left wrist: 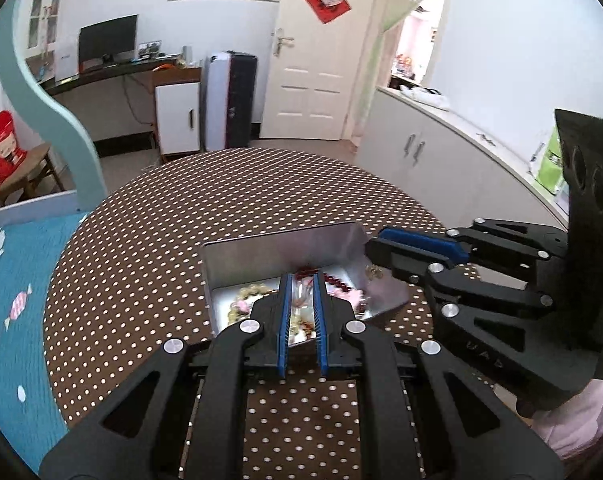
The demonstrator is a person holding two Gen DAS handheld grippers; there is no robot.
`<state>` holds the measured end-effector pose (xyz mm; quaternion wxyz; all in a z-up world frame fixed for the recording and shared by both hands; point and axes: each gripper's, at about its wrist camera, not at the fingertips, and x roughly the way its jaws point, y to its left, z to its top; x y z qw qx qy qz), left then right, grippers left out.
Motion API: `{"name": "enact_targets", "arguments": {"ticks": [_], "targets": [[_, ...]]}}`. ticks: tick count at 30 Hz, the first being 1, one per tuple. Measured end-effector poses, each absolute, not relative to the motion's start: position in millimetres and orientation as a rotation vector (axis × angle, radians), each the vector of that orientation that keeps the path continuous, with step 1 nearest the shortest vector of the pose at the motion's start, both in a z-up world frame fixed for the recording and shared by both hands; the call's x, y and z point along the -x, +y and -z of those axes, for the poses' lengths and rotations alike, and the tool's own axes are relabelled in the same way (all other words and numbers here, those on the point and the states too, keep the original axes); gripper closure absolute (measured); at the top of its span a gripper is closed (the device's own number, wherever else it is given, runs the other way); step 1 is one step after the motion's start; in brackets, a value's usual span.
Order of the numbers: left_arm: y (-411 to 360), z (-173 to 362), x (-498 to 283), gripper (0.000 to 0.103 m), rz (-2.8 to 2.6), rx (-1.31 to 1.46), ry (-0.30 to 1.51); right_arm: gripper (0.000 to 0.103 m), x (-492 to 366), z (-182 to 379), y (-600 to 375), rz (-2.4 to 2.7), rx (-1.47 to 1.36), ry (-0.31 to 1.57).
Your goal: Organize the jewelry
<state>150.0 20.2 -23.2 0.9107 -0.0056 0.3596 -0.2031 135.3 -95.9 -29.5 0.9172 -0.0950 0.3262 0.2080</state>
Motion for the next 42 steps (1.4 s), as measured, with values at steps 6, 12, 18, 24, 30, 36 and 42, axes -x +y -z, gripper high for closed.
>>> {"name": "enact_targets", "arguments": {"ticks": [6,12,18,24,30,36,42], "targets": [[25,31,-158,0.084,0.396,0.026,0.767,0.083,-133,34,-94,-0.426,0.184,0.692],[28,32,-154,0.080,0.393,0.023,0.762,0.080,-129,36,-94,-0.422,0.175,0.701],[26,26,-137,0.064,0.367,0.018,0.732,0.063,-119,31,-99,-0.408,0.161,0.683],[30,14,-112,0.040,0.300,0.021,0.674,0.047,-101,22,-110,-0.345,0.127,0.650],[32,-2,-82,0.019,0.232,0.020,0.585,0.028,-76,12,-124,-0.260,0.097,0.598],[30,-22,-58,0.012,0.181,0.001,0.500,0.009,-51,-1,-137,-0.164,0.083,0.515],[26,-42,-41,0.011,0.141,-0.029,0.429,0.008,-31,-14,-141,-0.096,0.096,0.429]]}}
